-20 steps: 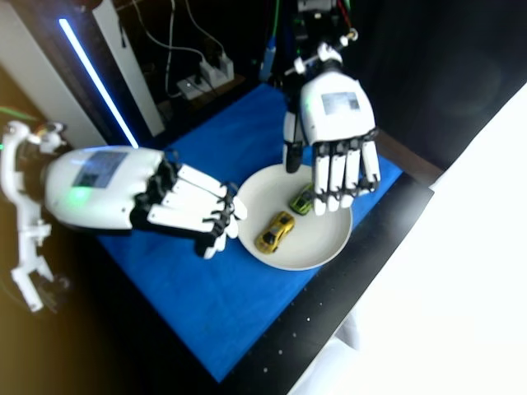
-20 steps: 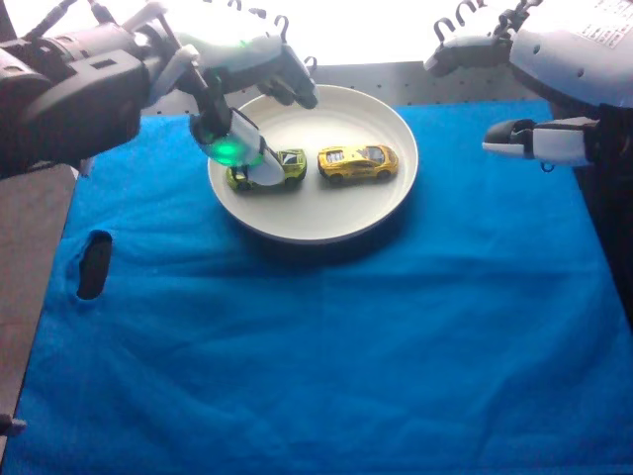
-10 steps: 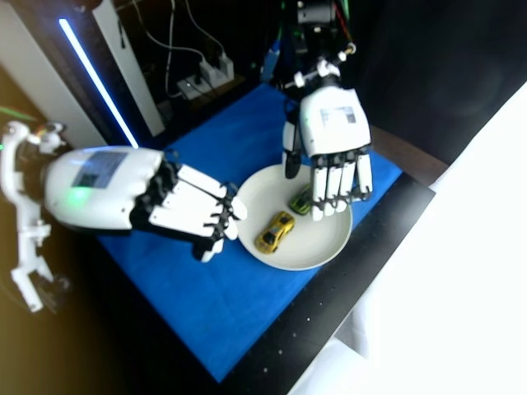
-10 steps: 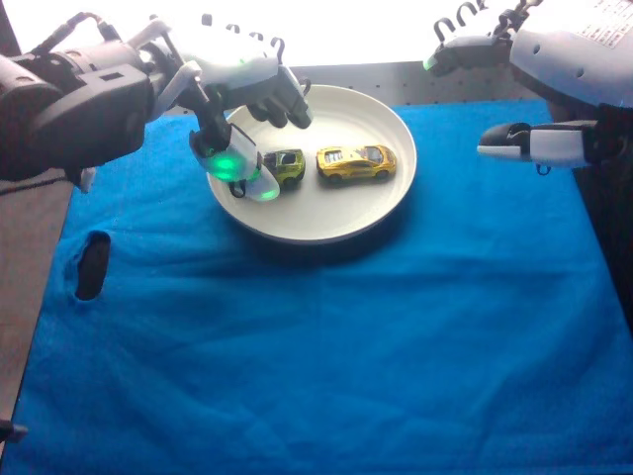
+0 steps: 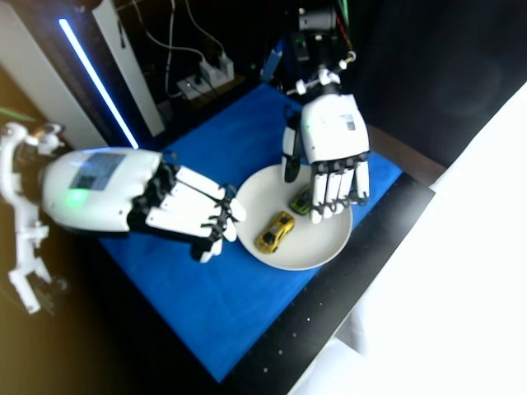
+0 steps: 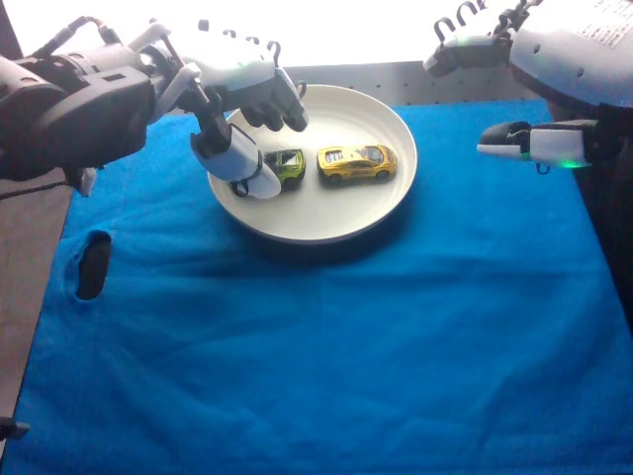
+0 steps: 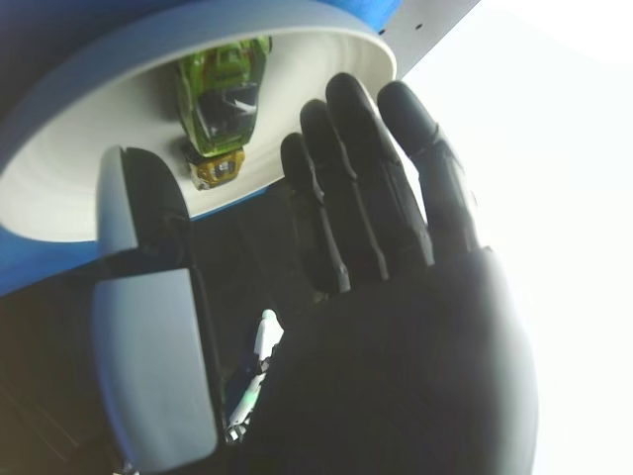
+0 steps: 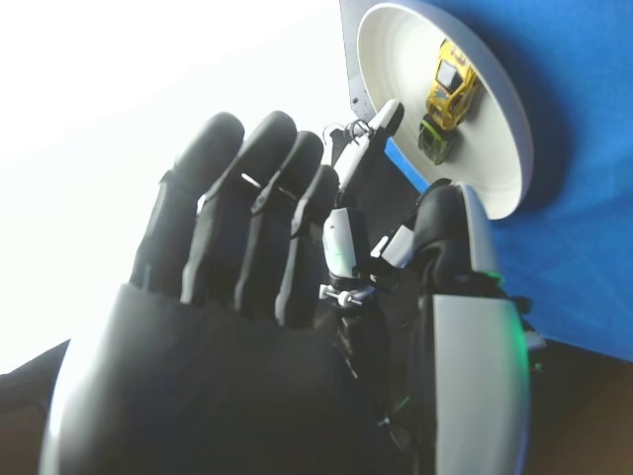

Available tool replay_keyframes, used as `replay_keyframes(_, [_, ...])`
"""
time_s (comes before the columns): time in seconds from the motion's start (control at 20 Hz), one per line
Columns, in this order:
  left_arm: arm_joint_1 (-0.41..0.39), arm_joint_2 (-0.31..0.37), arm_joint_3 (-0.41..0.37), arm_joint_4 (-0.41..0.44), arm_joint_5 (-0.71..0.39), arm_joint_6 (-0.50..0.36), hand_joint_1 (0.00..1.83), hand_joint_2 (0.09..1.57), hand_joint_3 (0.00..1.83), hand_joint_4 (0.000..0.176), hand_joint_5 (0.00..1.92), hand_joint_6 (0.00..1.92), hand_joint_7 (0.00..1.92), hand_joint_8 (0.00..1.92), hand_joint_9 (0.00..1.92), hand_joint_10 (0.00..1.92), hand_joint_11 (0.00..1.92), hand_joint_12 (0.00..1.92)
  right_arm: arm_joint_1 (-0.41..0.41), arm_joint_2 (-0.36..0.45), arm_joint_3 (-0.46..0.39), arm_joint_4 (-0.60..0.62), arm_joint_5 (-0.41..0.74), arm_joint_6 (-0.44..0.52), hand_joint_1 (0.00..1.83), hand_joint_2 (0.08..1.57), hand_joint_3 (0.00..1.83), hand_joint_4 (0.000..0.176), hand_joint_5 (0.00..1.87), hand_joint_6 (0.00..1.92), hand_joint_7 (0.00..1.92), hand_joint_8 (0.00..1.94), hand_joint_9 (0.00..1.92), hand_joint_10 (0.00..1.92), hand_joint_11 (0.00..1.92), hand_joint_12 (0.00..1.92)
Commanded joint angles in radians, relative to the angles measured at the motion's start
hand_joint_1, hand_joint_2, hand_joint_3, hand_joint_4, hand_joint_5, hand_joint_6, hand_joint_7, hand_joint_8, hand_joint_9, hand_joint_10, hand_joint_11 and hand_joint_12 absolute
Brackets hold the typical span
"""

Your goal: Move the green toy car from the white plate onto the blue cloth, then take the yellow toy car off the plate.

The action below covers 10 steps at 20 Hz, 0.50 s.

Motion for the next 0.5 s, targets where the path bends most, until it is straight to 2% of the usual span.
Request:
replay_keyframes(0.0, [-0.003, -0.004, 0.006, -0.007, -0.100, 0.006, 0.95, 1.01, 0.00, 0.000, 0.71, 0.00, 0.82, 0.01, 0.73, 0.28, 0.27, 1.43, 0.007, 0.001, 0.000, 0.005, 0.122, -0.003, 1.07, 1.04, 0.00, 0.000, 0.56, 0.43, 0.63, 0.60, 0.51, 1.15, 0.23, 1.71])
replay_keyframes(0.1, [-0.002, -0.008, 0.007, -0.043, -0.096, 0.049, 0.93, 1.03, 0.00, 0.000, 0.73, 0.00, 0.86, 0.01, 0.67, 0.50, 0.30, 1.46, 0.007, 0.001, 0.000, 0.005, 0.122, -0.003, 1.08, 1.04, 0.00, 0.000, 0.54, 0.47, 0.60, 0.67, 0.50, 1.18, 0.26, 1.71])
replay_keyframes(0.3, [0.000, -0.015, 0.014, -0.056, -0.091, 0.063, 0.96, 1.03, 0.00, 0.000, 0.72, 0.00, 0.85, 0.01, 0.65, 0.50, 0.30, 1.40, 0.007, 0.001, 0.000, 0.004, 0.122, -0.003, 1.04, 1.05, 0.00, 0.000, 0.52, 0.54, 0.59, 0.70, 0.51, 1.14, 0.29, 1.67])
replay_keyframes(0.45, [0.005, -0.020, 0.020, -0.060, -0.088, 0.063, 0.96, 1.05, 0.01, 0.000, 0.74, 0.01, 0.86, 0.01, 0.69, 0.49, 0.34, 1.38, 0.007, 0.001, -0.001, 0.004, 0.122, -0.003, 1.09, 1.04, 0.00, 0.000, 0.53, 0.53, 0.62, 0.71, 0.50, 1.15, 0.21, 1.71])
